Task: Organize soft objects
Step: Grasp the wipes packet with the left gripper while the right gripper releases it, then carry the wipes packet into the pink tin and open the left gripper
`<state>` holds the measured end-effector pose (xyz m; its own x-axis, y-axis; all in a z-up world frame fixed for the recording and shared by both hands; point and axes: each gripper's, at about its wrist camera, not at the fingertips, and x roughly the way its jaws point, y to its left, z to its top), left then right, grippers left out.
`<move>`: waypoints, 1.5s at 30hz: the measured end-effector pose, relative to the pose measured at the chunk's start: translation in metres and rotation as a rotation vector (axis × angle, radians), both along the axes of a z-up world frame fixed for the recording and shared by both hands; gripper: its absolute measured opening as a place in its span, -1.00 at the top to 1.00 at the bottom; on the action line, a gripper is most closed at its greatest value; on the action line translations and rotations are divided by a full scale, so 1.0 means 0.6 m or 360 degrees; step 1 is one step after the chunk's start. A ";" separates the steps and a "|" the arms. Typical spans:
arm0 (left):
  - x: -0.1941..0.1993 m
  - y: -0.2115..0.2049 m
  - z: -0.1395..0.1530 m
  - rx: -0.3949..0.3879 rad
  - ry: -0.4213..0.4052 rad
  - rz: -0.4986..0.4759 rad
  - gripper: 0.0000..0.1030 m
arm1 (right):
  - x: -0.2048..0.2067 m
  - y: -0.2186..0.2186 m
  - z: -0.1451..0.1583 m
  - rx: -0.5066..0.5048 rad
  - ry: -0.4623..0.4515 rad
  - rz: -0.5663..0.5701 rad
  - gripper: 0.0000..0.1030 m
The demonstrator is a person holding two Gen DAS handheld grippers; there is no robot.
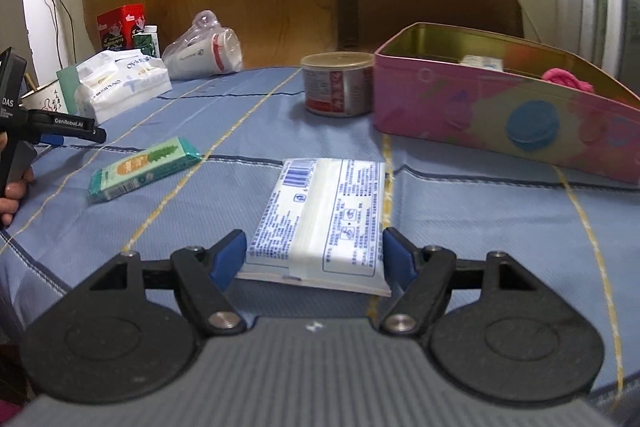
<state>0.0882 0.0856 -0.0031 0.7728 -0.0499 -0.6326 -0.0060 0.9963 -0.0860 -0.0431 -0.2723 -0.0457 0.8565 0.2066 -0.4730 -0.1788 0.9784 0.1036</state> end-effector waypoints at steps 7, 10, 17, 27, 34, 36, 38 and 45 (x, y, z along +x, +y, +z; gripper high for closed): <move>-0.070 -0.156 0.068 -0.0252 -0.0016 -0.0619 -0.84 | -0.021 0.001 -0.006 -0.0033 -0.0066 0.0007 -0.53; -0.095 -0.238 0.072 -0.0303 0.0061 -0.0896 -0.80 | -0.027 -0.002 -0.011 -0.0044 -0.0083 0.0000 -0.57; -0.101 -0.367 0.017 -0.0169 0.0322 -0.1073 -0.71 | -0.043 -0.013 -0.018 -0.0059 -0.0118 0.0001 -0.56; -0.097 -0.416 0.053 -0.0255 0.0228 -0.1206 -0.21 | -0.054 -0.018 -0.003 -0.0080 -0.0279 -0.0014 0.11; -0.045 -0.475 0.133 -0.0310 0.0028 -0.1266 -0.24 | -0.016 -0.073 0.066 -0.0005 -0.0492 -0.0154 0.11; -0.029 -0.501 0.144 -0.0296 -0.0017 -0.1275 -0.25 | 0.002 -0.087 0.079 -0.0010 -0.0530 -0.0192 0.10; -0.011 -0.527 0.152 -0.0284 -0.0054 -0.1286 -0.27 | 0.029 -0.106 0.088 0.0003 -0.0538 -0.0241 0.10; 0.062 -0.609 0.127 -0.0131 -0.0071 -0.1133 -0.76 | 0.138 -0.158 0.082 -0.0048 -0.0512 -0.0478 -0.08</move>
